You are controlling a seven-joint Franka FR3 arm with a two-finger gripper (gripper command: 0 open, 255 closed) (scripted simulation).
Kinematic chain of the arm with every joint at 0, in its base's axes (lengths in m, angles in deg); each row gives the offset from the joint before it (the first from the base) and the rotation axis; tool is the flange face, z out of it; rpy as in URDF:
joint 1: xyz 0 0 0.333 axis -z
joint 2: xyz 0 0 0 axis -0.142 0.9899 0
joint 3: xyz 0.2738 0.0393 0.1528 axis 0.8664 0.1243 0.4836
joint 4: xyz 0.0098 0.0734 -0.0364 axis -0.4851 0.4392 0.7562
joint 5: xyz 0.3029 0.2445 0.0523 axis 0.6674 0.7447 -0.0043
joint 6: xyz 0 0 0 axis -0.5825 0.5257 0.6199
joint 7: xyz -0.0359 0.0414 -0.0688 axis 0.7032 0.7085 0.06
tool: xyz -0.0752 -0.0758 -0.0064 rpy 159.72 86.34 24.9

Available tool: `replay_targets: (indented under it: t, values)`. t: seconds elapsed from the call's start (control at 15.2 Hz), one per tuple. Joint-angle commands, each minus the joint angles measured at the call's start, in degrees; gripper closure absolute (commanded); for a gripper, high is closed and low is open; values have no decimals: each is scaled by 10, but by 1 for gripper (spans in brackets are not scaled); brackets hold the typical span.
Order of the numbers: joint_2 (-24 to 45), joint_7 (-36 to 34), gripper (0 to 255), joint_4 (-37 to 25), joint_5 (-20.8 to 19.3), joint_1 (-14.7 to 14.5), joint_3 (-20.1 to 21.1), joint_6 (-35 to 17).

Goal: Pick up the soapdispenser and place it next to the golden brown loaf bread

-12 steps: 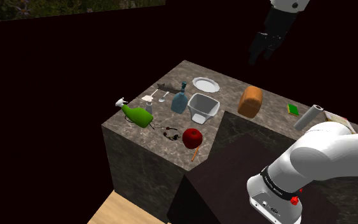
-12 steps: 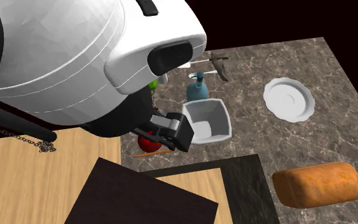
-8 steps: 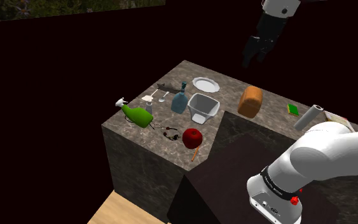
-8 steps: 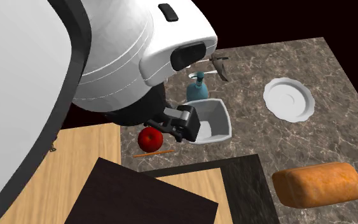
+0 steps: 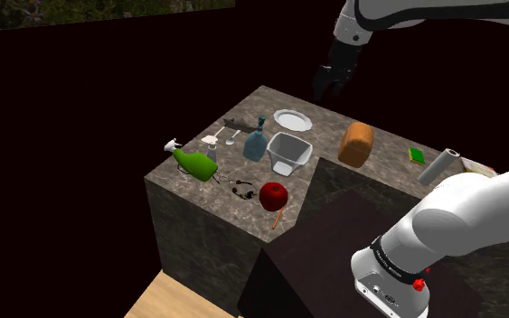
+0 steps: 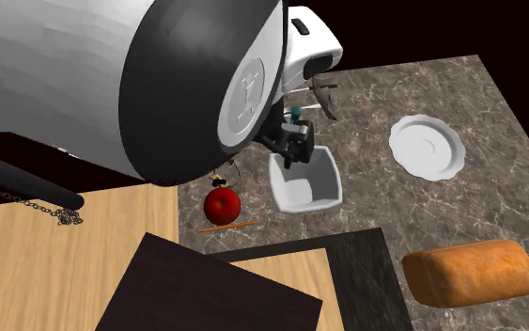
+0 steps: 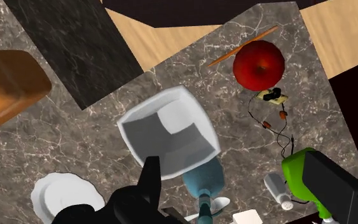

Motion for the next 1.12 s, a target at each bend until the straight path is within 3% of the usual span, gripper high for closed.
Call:
replay_targets:
  t: [0.0,0.53,1.06]
  values:
    - [42,9,0,-15,2,1,-7,-28]
    - [210,36,0,-86,24,-1,-22,-123]
    - [386,68,0,-206,56,3,-24,-175]
